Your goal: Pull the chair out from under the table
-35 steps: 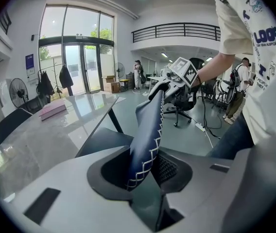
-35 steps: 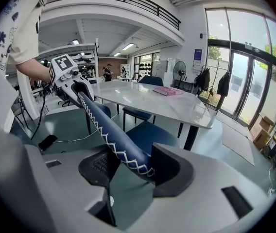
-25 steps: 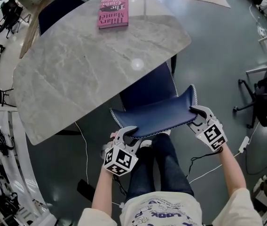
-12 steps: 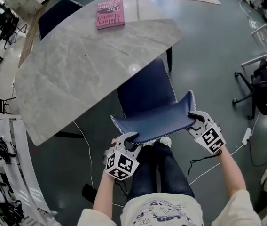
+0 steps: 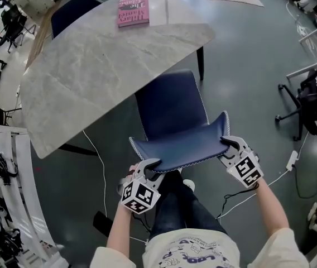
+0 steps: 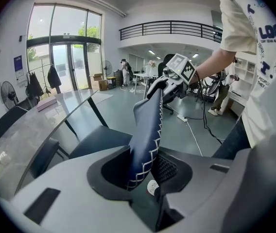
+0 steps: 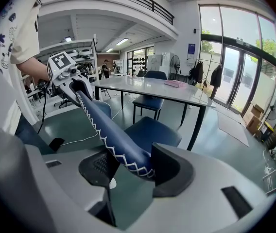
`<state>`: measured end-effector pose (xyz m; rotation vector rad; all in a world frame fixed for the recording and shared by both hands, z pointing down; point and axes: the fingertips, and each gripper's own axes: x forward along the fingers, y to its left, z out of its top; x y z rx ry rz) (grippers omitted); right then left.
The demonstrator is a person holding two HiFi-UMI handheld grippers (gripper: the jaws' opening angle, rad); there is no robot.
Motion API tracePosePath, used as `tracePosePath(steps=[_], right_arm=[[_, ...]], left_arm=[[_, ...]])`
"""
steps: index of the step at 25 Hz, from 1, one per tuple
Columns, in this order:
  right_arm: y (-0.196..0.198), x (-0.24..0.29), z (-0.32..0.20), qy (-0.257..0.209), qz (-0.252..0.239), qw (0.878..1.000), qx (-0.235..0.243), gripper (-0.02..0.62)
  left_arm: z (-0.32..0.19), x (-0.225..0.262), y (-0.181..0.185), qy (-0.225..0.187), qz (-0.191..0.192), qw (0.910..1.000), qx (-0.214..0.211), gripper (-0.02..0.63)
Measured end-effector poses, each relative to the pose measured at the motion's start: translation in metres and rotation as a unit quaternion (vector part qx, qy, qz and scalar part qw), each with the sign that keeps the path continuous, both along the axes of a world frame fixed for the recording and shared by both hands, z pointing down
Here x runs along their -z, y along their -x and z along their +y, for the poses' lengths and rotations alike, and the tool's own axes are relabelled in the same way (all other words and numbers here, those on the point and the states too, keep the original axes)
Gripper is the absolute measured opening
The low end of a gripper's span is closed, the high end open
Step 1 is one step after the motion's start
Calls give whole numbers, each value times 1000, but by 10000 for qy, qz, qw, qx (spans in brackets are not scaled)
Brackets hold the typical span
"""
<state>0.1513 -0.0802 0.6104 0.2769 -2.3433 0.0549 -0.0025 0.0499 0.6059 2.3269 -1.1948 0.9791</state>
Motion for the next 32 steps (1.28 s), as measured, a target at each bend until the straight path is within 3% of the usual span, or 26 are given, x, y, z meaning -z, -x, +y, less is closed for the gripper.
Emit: tracePosePath(steps=[17, 32], right_arm=[[-43, -6, 81, 4, -24, 9999, 144, 201], [-57, -7, 123, -35, -28, 9998, 198, 201]], left_arm=[[84, -7, -45, -14, -65, 9998, 211, 123], [128, -9, -59, 40, -91, 9998, 172, 126]])
